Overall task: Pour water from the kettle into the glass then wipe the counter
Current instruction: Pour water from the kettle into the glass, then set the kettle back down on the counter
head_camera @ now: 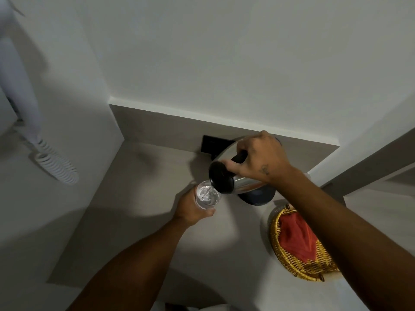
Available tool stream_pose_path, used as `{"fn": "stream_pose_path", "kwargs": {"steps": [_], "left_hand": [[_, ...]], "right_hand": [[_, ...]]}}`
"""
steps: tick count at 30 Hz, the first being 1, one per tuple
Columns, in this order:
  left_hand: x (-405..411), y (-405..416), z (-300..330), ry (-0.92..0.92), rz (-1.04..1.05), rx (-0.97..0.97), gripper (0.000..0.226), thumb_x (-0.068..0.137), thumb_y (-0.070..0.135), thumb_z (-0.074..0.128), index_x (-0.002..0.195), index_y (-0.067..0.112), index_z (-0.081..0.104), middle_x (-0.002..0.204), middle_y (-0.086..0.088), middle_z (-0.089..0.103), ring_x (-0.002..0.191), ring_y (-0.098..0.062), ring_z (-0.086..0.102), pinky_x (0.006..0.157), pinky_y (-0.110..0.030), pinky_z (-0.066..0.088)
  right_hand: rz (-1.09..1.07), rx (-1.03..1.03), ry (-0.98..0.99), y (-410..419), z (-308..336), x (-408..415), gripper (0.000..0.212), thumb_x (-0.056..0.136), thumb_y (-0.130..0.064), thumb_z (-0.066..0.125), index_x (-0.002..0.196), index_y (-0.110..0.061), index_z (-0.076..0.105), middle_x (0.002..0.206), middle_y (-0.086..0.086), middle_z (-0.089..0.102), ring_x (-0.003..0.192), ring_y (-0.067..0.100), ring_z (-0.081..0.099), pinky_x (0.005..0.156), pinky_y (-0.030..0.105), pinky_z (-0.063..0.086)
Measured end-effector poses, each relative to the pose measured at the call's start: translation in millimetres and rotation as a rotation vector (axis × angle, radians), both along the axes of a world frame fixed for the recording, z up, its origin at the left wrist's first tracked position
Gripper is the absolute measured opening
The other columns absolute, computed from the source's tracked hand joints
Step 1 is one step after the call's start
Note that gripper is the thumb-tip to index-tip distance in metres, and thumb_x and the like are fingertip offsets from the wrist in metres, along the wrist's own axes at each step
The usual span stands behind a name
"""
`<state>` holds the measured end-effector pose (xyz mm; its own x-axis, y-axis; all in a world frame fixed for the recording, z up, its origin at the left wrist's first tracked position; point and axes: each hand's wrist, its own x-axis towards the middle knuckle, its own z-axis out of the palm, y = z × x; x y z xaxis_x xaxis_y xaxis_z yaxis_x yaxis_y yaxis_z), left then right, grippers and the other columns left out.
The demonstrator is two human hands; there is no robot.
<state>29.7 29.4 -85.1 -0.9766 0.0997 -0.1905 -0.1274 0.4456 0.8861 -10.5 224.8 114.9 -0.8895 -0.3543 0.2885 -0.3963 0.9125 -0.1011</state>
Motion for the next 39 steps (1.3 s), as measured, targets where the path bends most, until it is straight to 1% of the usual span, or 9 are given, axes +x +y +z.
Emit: {"fn": "stream_pose_path", "kwargs": {"steps": [3,7,12,18,24,29,32,36,39], "left_hand": [[-1.0,0.4,-0.1,0.010,0.009,-0.004,0.079,0.048,0.015,0.100,0.119,0.025,0.067,0.098,0.021,0.068,0.094,-0.004,0.065,0.072,0.007,0.038],[-2.2,0.6,0.3,0.003,-0.005,-0.017,0.087,0.049,0.015,0.100,0.128,0.018,0.063,0.116,0.005,0.070,0.106,-0.010,0.064,0.078,0.007,0.038],[-2.4,0.6,2.9,0.056,-0.019,-0.024,0.087,0.048,0.013,0.100,0.126,0.019,0.062,0.117,0.004,0.072,0.108,-0.012,0.067,0.084,0.003,0.041],[-2.7,0.3,4.8,0.118,-0.032,-0.032,0.088,0.045,0.016,0.101,0.125,0.019,0.063,0.116,0.004,0.072,0.107,-0.011,0.068,0.092,-0.012,0.049],[-2.8,2.3,5.9,0.145,-0.027,-0.024,0.084,0.046,0.013,0.100,0.123,0.017,0.064,0.115,0.002,0.072,0.108,-0.014,0.068,0.099,-0.028,0.053],[-3.0,3.1,3.2,0.150,-0.028,-0.020,0.084,0.047,0.013,0.099,0.123,0.019,0.064,0.115,0.004,0.072,0.107,-0.011,0.068,0.095,-0.015,0.049],[-4.0,1.9,4.5,0.148,-0.029,-0.017,0.084,0.047,0.013,0.099,0.123,0.019,0.064,0.116,0.004,0.072,0.108,-0.012,0.067,0.098,-0.021,0.051],[-9.9,-9.7,-2.8,0.176,0.007,-0.066,0.087,0.046,0.019,0.100,0.124,0.021,0.063,0.116,0.006,0.071,0.108,-0.011,0.067,0.096,-0.019,0.050],[-3.8,3.0,-8.3,0.174,-0.105,-0.078,0.092,0.044,0.025,0.101,0.127,0.022,0.060,0.118,0.007,0.071,0.110,-0.011,0.066,0.099,-0.025,0.051]], "right_hand": [[-0.120,-0.269,-0.066,25.0,-13.7,1.3,0.051,0.079,-0.063,0.065,0.056,-0.018,0.057,0.048,-0.002,0.054,0.045,0.018,0.050,0.047,0.029,0.040],[-0.359,-0.670,-0.090,62.2,-36.7,5.2,0.037,0.083,-0.044,0.075,0.064,-0.013,0.068,0.054,0.006,0.063,0.051,0.022,0.060,0.051,0.032,0.048],[-0.644,-1.057,-0.115,104.5,-68.7,9.1,0.032,0.086,-0.040,0.075,0.064,-0.018,0.067,0.062,0.004,0.063,0.060,0.016,0.061,0.056,0.034,0.053],[-0.834,-1.338,-0.112,131.4,-103.4,13.5,0.039,0.087,-0.040,0.074,0.057,-0.018,0.062,0.053,-0.002,0.052,0.045,0.004,0.051,0.045,0.017,0.047],[-0.803,-1.375,-0.145,148.9,-106.6,16.8,0.040,0.087,-0.041,0.073,0.052,-0.023,0.063,0.051,-0.005,0.053,0.045,0.004,0.051,0.045,0.017,0.047],[-0.812,-1.349,-0.156,157.2,-115.1,28.7,0.043,0.088,-0.046,0.069,0.048,-0.029,0.065,0.048,-0.011,0.051,0.046,0.004,0.050,0.049,0.020,0.047],[-0.801,-1.321,-0.144,155.3,-115.8,27.3,0.042,0.088,-0.049,0.068,0.052,-0.028,0.067,0.051,-0.010,0.052,0.049,0.004,0.051,0.054,0.023,0.047],[-0.777,-1.267,-0.146,137.0,-113.2,30.9,0.042,0.092,-0.064,0.053,0.076,-0.028,0.069,0.067,-0.011,0.061,0.064,0.002,0.057,0.059,0.019,0.047],[-0.962,-1.147,-0.037,144.2,-135.7,82.6,0.044,0.099,-0.061,0.041,0.103,-0.024,0.063,0.093,0.000,0.063,0.090,0.015,0.061,0.069,0.027,0.045]]}}
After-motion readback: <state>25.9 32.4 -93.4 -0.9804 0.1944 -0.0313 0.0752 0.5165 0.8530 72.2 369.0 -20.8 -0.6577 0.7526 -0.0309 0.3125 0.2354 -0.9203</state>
